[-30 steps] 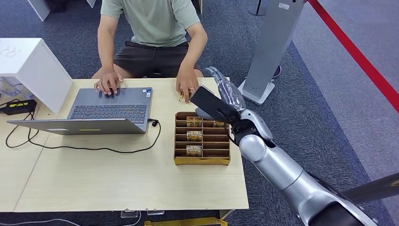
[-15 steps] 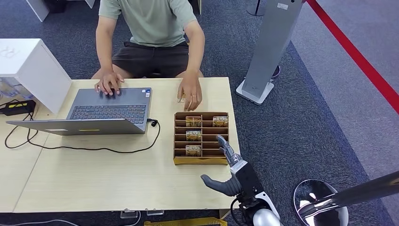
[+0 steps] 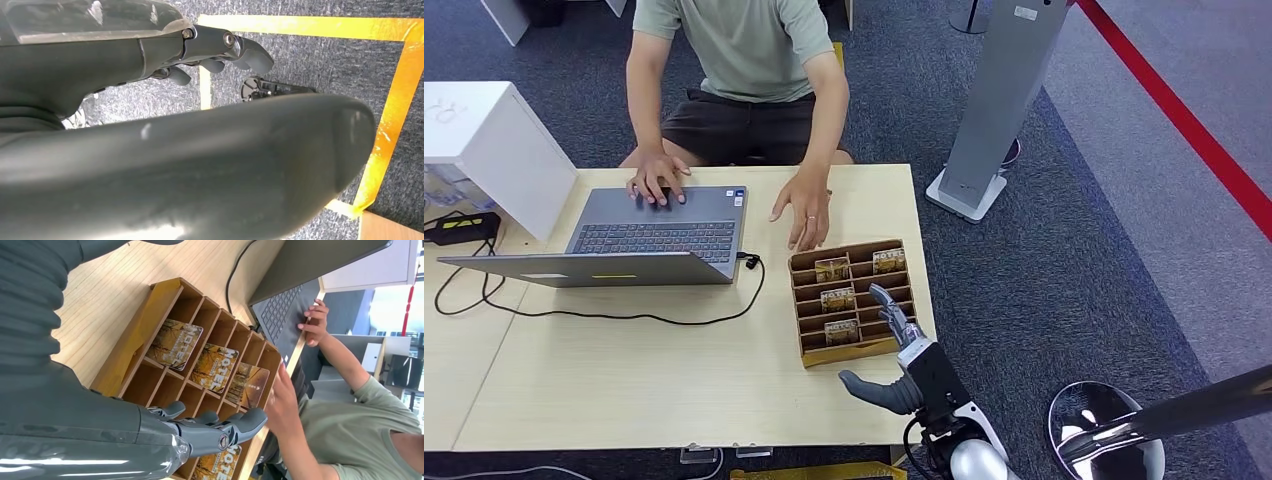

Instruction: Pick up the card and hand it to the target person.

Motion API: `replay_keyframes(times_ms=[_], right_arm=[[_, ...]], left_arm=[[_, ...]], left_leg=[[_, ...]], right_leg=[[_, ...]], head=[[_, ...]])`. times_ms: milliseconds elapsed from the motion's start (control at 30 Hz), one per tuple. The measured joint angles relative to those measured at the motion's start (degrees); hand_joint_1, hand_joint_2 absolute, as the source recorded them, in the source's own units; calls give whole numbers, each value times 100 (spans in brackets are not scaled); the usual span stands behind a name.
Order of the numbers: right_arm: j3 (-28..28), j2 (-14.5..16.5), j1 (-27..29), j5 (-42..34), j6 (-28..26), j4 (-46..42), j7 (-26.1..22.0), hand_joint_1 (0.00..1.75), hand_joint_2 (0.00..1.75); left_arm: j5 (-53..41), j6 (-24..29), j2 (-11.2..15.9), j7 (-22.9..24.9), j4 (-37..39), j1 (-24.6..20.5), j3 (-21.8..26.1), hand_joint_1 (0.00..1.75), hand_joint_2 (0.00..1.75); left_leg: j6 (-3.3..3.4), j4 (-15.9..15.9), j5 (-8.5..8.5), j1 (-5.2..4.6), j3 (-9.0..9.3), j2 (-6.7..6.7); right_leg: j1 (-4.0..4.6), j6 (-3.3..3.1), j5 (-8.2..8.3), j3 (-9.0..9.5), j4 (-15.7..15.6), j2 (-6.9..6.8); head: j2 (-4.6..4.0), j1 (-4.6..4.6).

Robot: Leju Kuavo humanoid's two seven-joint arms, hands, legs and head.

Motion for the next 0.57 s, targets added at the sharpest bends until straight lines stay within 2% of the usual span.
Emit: replay_keyframes(times_ms=[567], right_arm=[[-42, 106, -62, 113, 93, 172, -80, 0, 175]], left_arm=[[16, 25, -68, -8, 0, 0, 9, 0, 0]], left_leg=[[0, 0, 0, 0, 1, 0]], right_leg=[[0, 0, 0, 0, 0, 0]], head=[[0, 0]])
